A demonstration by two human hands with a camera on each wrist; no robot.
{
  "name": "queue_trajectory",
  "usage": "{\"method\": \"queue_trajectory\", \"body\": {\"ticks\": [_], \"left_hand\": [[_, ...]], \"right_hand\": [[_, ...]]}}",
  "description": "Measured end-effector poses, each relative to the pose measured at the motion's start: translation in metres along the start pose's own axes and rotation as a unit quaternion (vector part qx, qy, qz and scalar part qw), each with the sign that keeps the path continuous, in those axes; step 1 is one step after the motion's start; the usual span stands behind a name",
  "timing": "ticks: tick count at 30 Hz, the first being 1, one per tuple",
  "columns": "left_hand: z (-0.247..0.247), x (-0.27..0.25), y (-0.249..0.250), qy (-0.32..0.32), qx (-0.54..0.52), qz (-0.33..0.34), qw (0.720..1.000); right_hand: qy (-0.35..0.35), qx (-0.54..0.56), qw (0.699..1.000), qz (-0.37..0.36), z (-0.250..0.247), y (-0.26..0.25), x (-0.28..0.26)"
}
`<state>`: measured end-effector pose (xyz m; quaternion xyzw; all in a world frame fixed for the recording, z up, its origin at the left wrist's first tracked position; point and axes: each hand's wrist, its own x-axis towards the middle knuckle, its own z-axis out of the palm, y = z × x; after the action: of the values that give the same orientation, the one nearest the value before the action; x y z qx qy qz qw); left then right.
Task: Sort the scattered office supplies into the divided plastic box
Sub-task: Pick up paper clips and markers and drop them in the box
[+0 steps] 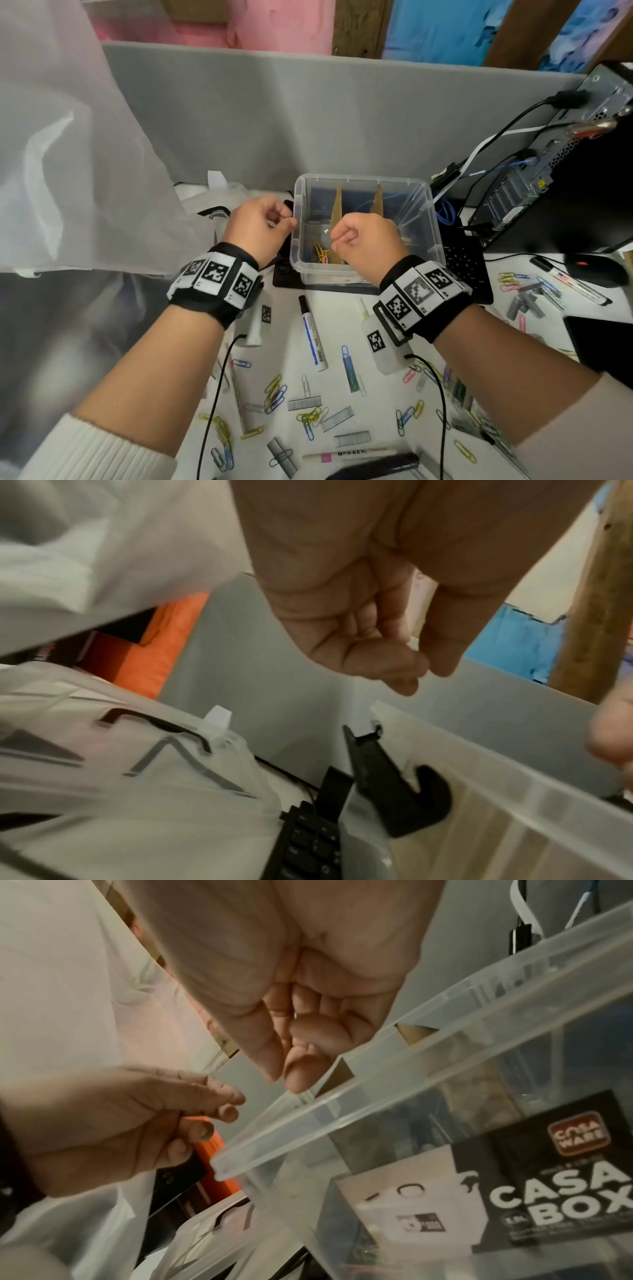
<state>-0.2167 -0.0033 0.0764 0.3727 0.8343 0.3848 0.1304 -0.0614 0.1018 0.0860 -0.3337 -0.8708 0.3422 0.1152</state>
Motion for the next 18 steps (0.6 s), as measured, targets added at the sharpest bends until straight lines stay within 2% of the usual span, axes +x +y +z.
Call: {"method": "queue_trajectory", "body": {"ticks": [3, 6, 11, 15, 18], "left_hand": [[-0.01, -0.014, -0.02, -0.004, -0.005, -0.01, 1.0], [-0.017, -0.032, -0.049, -0.031, 0.017, -0.081, 0.996], [-0.013, -0.054, -0.094, -0.044, 0.075, -0.137, 0.987], [-0.002, -0.063, -0.113, -0.13, 0.213, -0.201, 0.947], [0.004, -0.069, -0.12, -0.149, 0.272, -0.21, 0.927]], "right_hand": [[-0.016, 0.022, 0.999, -0.029, 0.003, -0.008, -0.009], [-0.044, 0.031, 0.996, -0.072, 0.012, -0.019, -0.016], [-0.183, -0.035, 0.977, -0.105, 0.037, -0.035, -0.02], [-0.26, -0.099, 0.957, -0.084, 0.076, -0.026, -0.015], [-0.305, -0.186, 0.93, -0.089, 0.108, -0.024, -0.014]]}}
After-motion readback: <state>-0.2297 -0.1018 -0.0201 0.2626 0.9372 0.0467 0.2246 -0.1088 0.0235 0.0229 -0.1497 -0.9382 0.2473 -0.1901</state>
